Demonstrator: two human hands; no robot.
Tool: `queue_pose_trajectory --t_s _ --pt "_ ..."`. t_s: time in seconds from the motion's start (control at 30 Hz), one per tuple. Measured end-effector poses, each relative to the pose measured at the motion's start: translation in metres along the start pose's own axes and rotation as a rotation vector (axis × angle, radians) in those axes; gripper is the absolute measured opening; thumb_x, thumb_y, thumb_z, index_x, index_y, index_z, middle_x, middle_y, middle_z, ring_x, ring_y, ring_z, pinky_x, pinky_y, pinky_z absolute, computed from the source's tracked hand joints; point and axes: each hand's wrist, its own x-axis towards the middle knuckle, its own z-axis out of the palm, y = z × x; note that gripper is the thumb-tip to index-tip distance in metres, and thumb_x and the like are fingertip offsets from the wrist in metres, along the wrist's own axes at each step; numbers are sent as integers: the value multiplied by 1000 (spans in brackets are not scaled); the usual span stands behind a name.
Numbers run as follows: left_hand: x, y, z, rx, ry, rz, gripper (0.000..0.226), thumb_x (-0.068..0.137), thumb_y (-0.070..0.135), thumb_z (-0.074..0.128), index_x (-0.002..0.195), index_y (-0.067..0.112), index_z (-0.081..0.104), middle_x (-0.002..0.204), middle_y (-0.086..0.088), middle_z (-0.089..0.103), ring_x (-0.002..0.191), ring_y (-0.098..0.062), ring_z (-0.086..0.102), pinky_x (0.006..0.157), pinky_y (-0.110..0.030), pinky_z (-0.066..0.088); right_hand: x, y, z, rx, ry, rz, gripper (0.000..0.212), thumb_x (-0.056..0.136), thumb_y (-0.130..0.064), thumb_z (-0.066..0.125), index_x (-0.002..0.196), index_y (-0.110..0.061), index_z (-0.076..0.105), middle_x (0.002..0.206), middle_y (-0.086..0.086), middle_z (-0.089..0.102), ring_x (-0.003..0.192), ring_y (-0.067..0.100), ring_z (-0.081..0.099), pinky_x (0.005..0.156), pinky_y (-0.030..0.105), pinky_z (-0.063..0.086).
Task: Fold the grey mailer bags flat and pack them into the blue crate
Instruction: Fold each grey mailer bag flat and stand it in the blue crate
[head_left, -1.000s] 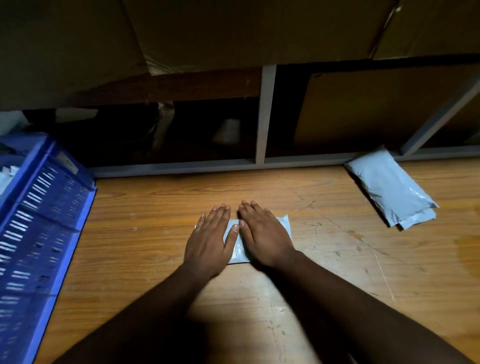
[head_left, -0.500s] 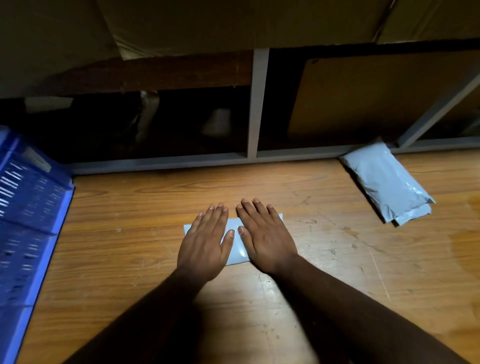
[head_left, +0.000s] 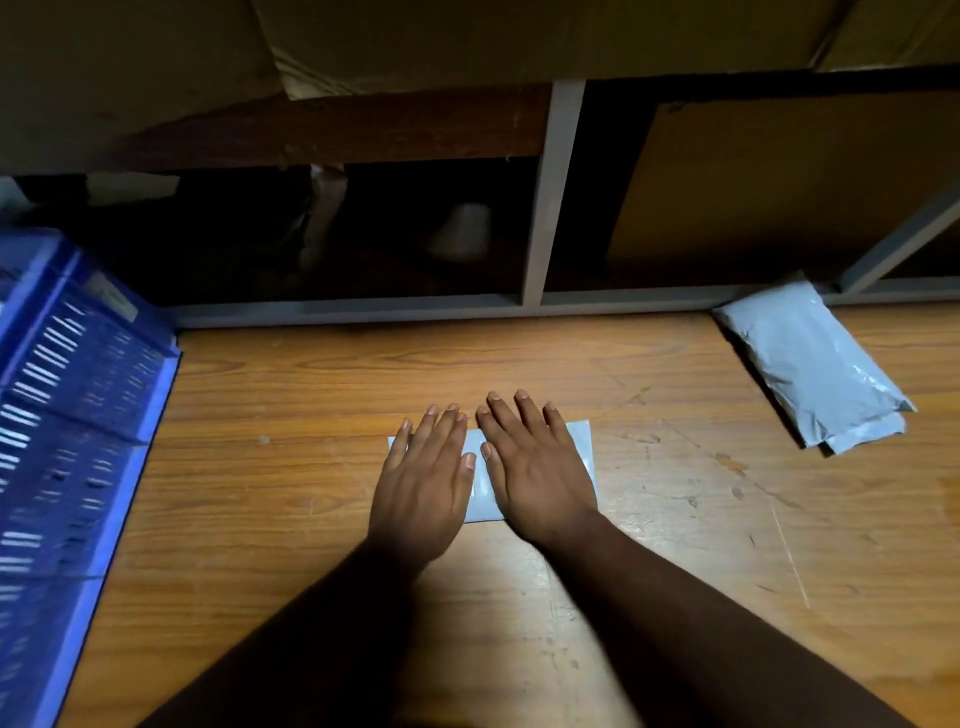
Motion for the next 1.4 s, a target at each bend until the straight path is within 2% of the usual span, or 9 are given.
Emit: queue_pose_trajectory --t_s 0.13,0.23,0.4,0.57,0.77,0.9,1.07,1.27,1.4 --pt "9 3 1 64 -37 -20 57 108 40 24 153 11 45 161 -6 40 152 -24 31 124 -48 24 5 -4 4 -5 -18 18 54 112 -39 21 159 -19 38 168 1 30 156 31 21 126 53 17" --pt "4 1 -1 66 -84 -37 65 107 48 12 158 16 37 166 -2 32 155 -18 23 127 -44 16 -1 3 -1 39 -31 -23 56 111 -40 18 160 -19 35 169 1 27 157 27 18 126 51 18" --pt "-10 -12 -6 5 -104 -92 72 105 58 7 163 18 20 171 1 14 158 -14 2 129 -40 5 -25 33 -8 56 -11 74 60 111 -47 13 165 -22 16 173 -2 10 160 19 2 129 45 4" --pt "-9 -8 -13 -15 -148 -104 79 101 64 1 164 20 17 171 2 12 158 -13 1 128 -42 -1 -22 30 -20 97 -119 97 65 108 -54 12 166 -23 9 173 -4 0 160 19 -5 129 45 -3" --pt "-7 6 -12 -43 -42 -20 69 107 56 9 162 19 26 168 5 18 157 -13 13 128 -41 11 -19 0 -16 30 -30 4 63 107 -50 22 160 -18 35 168 8 28 156 32 22 127 50 12" --pt "-5 7 -1 36 -62 1 65 109 48 9 159 15 34 165 0 33 156 -17 22 127 -42 16 -18 -10 0 59 -19 42 61 109 -46 16 163 -18 26 171 6 20 158 32 13 128 52 9" --pt "-1 11 -1 94 -103 13 60 109 39 19 157 9 37 164 -8 35 155 -24 24 126 -45 19 -16 -12 3 22 -54 41 60 109 -42 21 161 -14 32 170 11 22 157 36 15 127 54 13" --pt "-8 0 -6 78 -124 -12 70 107 55 14 161 12 27 168 -5 26 157 -20 17 127 -44 14 -26 10 0 97 3 3 61 110 -50 23 162 -19 29 171 4 21 158 26 15 128 48 11" --pt "-8 -3 -13 72 -193 -45 77 101 64 2 164 21 13 171 0 14 158 -18 7 128 -43 5 -36 20 -6 74 -24 80 65 109 -57 19 164 -23 19 173 2 9 160 25 1 128 49 2"
